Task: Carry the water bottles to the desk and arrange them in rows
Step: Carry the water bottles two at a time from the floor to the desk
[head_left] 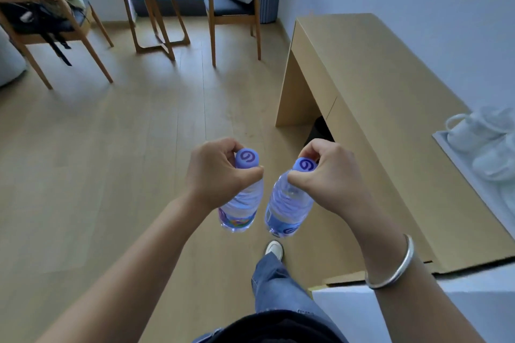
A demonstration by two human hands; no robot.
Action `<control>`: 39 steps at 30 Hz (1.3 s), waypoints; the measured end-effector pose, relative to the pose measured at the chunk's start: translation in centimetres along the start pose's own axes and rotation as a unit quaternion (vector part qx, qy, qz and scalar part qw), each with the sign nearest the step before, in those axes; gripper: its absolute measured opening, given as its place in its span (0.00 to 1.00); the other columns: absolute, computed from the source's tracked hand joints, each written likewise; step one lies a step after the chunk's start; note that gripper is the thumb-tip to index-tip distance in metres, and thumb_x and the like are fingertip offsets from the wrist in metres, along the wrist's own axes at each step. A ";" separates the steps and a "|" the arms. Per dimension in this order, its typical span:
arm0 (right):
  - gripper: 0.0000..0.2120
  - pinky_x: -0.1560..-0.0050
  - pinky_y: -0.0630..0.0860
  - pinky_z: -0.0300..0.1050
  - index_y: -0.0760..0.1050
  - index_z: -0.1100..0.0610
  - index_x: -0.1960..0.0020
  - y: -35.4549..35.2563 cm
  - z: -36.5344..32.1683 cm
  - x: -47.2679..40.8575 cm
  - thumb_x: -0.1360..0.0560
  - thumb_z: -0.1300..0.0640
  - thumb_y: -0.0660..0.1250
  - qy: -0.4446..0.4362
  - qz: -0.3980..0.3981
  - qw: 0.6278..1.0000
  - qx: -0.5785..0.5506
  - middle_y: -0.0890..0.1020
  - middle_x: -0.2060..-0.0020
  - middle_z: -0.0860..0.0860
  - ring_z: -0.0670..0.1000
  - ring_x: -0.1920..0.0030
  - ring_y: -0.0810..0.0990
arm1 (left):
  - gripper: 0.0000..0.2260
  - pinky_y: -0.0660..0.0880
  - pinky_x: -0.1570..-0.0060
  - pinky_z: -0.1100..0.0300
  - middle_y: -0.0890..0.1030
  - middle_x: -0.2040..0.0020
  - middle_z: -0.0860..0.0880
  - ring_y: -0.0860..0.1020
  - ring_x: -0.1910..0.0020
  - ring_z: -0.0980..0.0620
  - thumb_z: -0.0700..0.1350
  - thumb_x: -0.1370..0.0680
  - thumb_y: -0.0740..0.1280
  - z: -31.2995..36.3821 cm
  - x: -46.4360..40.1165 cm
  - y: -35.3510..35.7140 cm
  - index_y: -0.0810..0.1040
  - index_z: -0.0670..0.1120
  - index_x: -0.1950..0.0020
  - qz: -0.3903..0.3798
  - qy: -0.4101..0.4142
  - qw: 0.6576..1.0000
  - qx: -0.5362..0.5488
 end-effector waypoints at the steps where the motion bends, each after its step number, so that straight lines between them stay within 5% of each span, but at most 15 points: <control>1: 0.08 0.72 0.68 0.31 0.73 0.57 0.65 -0.2 0.4 -2.1 0.40 0.57 0.71 0.001 -0.002 1.000 -0.001 0.76 0.71 0.49 0.45 0.71 0.71 | 0.10 0.65 0.74 0.71 0.74 0.77 0.55 0.69 0.75 0.59 0.41 0.39 0.77 0.1 -2.0 0.8 0.76 0.47 0.70 0.002 0.000 1.000 0.001; 8: 0.09 0.68 0.69 0.42 0.72 0.58 0.64 -4.2 3.0 -15.7 0.38 0.57 0.71 0.006 0.018 1.000 -0.003 0.75 0.69 0.50 0.49 0.68 0.72 | 0.13 0.66 0.73 0.73 0.75 0.77 0.58 0.70 0.76 0.62 0.42 0.39 0.77 2.9 -15.8 6.8 0.73 0.54 0.70 -0.013 0.022 0.999 0.030; 16: 0.09 0.68 0.67 0.40 0.72 0.59 0.63 -10.0 7.9 -25.3 0.38 0.58 0.71 0.070 0.072 0.995 0.015 0.74 0.70 0.50 0.51 0.67 0.71 | 0.13 0.66 0.73 0.75 0.76 0.76 0.63 0.72 0.76 0.65 0.42 0.38 0.77 6.5 -28.2 13.7 0.74 0.55 0.69 -0.051 0.075 0.994 0.063; 21: 0.09 0.66 0.70 0.43 0.72 0.59 0.63 -12.0 11.7 -29.8 0.38 0.57 0.71 0.156 0.113 0.981 0.022 0.77 0.67 0.52 0.53 0.65 0.74 | 0.08 0.68 0.74 0.69 0.76 0.76 0.54 0.70 0.75 0.61 0.41 0.39 0.77 7.1 -35.1 20.0 0.78 0.44 0.68 -0.136 0.099 0.983 0.072; 30: 0.09 0.70 0.67 0.41 0.69 0.56 0.65 -15.9 17.4 -40.5 0.38 0.57 0.70 0.290 0.224 0.931 0.001 0.74 0.69 0.48 0.48 0.69 0.70 | 0.08 0.69 0.71 0.69 0.78 0.73 0.55 0.72 0.73 0.61 0.41 0.38 0.75 11.4 -50.1 32.1 0.77 0.48 0.65 -0.353 0.130 0.919 0.115; 39: 0.10 0.67 0.68 0.43 0.68 0.55 0.64 -20.4 22.7 -51.2 0.37 0.58 0.70 0.360 0.289 0.887 0.011 0.73 0.68 0.48 0.50 0.67 0.71 | 0.09 0.69 0.69 0.69 0.77 0.69 0.54 0.72 0.71 0.61 0.43 0.35 0.75 14.8 -61.2 42.2 0.75 0.50 0.64 -0.429 0.166 0.883 0.097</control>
Point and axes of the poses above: each hand's wrist, its own x-axis away from the middle knuckle, its own y-axis out of the palm, z = x × y, the point moved 2 cm from there along -x, towards the middle knuckle
